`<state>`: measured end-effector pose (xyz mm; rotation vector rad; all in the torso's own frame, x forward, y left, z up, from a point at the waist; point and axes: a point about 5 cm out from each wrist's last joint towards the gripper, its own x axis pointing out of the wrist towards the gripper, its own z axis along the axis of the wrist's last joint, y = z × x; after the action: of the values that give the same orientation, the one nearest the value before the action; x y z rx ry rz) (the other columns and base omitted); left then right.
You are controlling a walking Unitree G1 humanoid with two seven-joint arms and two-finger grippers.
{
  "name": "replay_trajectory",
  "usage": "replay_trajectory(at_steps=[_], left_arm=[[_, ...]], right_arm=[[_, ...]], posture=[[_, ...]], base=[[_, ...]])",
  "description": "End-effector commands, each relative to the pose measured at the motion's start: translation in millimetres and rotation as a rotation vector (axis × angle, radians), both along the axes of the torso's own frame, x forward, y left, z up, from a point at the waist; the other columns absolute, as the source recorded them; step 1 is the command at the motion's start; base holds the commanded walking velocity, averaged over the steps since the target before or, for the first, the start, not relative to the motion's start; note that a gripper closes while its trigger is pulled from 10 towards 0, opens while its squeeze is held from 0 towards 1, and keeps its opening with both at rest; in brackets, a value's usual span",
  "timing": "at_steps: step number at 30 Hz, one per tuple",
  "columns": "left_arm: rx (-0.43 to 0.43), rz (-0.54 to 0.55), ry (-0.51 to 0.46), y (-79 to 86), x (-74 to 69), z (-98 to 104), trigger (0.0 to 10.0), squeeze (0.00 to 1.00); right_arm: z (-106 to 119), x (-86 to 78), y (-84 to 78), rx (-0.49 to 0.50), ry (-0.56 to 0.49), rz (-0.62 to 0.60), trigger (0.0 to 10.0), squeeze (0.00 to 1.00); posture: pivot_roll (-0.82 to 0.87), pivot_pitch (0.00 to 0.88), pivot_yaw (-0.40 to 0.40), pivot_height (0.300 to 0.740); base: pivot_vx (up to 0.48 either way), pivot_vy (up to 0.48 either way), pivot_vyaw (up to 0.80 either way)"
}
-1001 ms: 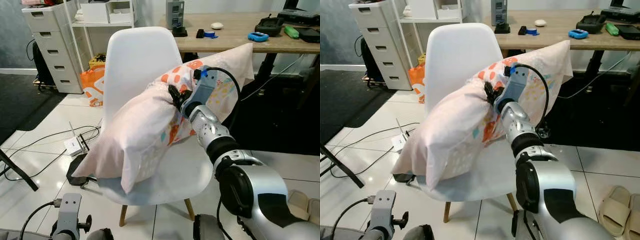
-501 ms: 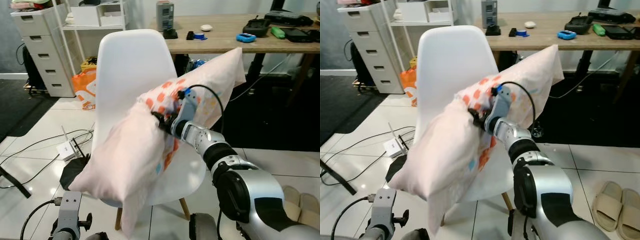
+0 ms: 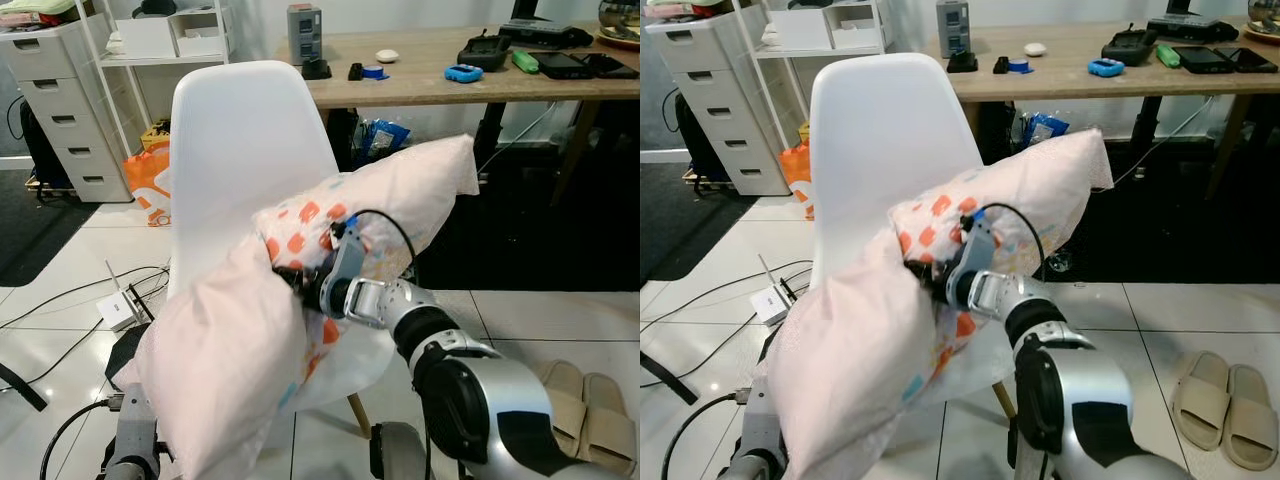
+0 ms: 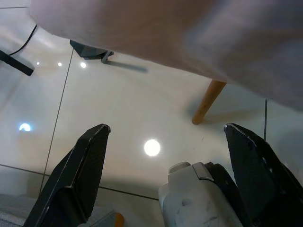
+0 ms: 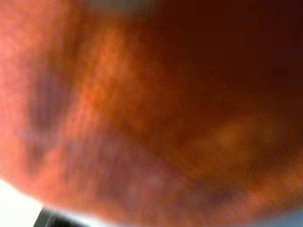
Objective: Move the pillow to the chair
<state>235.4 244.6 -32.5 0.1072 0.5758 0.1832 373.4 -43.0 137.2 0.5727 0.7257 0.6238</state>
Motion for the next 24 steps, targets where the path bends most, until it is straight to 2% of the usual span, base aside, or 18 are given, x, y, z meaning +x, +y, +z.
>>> replay_trajectory(at_steps=[1, 3, 4, 5, 6, 8, 11, 15, 17, 19, 21, 23, 24], left_arm=[[-0.005, 0.002, 0.015, -1.0, -2.1, -2.4, 10.0, 0.0], [-0.006, 0.002, 0.015, -1.3, -1.7, -2.2, 10.0, 0.0], [-0.011, 0.005, 0.012, -2.2, -0.4, -1.8, 10.0, 0.0], [-0.013, 0.006, 0.01, -2.6, 0.1, -1.5, 10.0, 0.0], [-0.013, 0.006, 0.01, -2.6, 0.1, -1.5, 10.0, 0.0], [-0.018, 0.009, 0.005, -3.9, 1.7, -0.9, 10.0, 0.0], [-0.02, 0.009, 0.002, -4.0, 2.5, -0.3, 10.0, 0.0], [-0.02, 0.009, 0.002, -4.1, 2.4, -0.3, 10.0, 0.0], [-0.022, 0.011, 0.0, -3.6, 2.7, 0.0, 10.0, 0.0], [-0.023, 0.016, -0.001, -2.8, 3.0, 0.4, 10.0, 0.0], [-0.022, 0.018, -0.001, -2.6, 3.2, 0.6, 10.0, 0.0], [-0.023, 0.021, -0.002, -2.0, 3.3, 0.8, 10.0, 0.0], [-0.023, 0.021, -0.002, -2.0, 3.3, 0.8, 10.0, 0.0]], right_arm=[[-20.0, -13.6, 5.8, -0.093, 0.076, 0.081, 10.0, 0.0], [-22.5, -15.1, 2.7, -0.118, 0.084, 0.099, 10.0, 0.0], [-32.9, -15.3, -17.2, -0.301, 0.025, 0.159, 10.0, 0.0], [-36.5, -15.3, -25.6, -0.368, 0.004, 0.181, 10.0, 0.0], [-36.5, -15.3, -25.6, -0.368, 0.004, 0.181, 10.0, 0.0], [-37.7, -14.6, -44.4, -0.448, -0.022, 0.22, 10.0, 0.0], [-30.1, -15.1, -51.5, -0.421, -0.026, 0.259, 10.0, 0.0], [-27.3, -16.5, -52.4, -0.407, -0.032, 0.281, 10.0, 0.0], [-17.8, -22.3, -53.1, -0.39, -0.062, 0.35, 10.0, 0.0], [-7.3, -24.7, -53.8, -0.376, -0.087, 0.363, 10.0, 0.0], [-3.1, -22.4, -56.7, -0.388, -0.102, 0.346, 10.0, 0.0], [9.6, -12.2, -64.3, -0.367, -0.119, 0.253, 10.0, 0.0], [9.6, -12.2, -64.3, -0.367, -0.119, 0.253, 10.0, 0.0]], posture=[[-0.08, 0.09, 0.037, 0.476], [-0.08, 0.095, 0.038, 0.476], [-0.09, 0.106, 0.027, 0.476], [-0.09, 0.108, 0.025, 0.476], [-0.09, 0.108, 0.025, 0.476], [-0.12, 0.111, 0.008, 0.476], [-0.11, 0.109, 0.021, 0.476], [-0.11, 0.109, 0.021, 0.476], [-0.11, 0.098, 0.015, 0.476], [-0.11, 0.093, 0.011, 0.476], [-0.11, 0.089, 0.01, 0.476], [-0.12, 0.083, 0.01, 0.476], [-0.12, 0.083, 0.01, 0.476]], base=[[0.0, 0.0, 0.0], [0.0, 0.0, 0.0], [0.0, 0.0, 0.0], [0.0, 0.0, 0.0], [0.0, 0.0, 0.0], [0.0, 0.0, 0.0], [0.0, 0.0, 0.0], [0.0, 0.0, 0.0], [0.0, 0.0, 0.0], [0.0, 0.0, 0.0], [0.0, 0.0, 0.0], [0.0, 0.0, 0.0], [0.0, 0.0, 0.0]])
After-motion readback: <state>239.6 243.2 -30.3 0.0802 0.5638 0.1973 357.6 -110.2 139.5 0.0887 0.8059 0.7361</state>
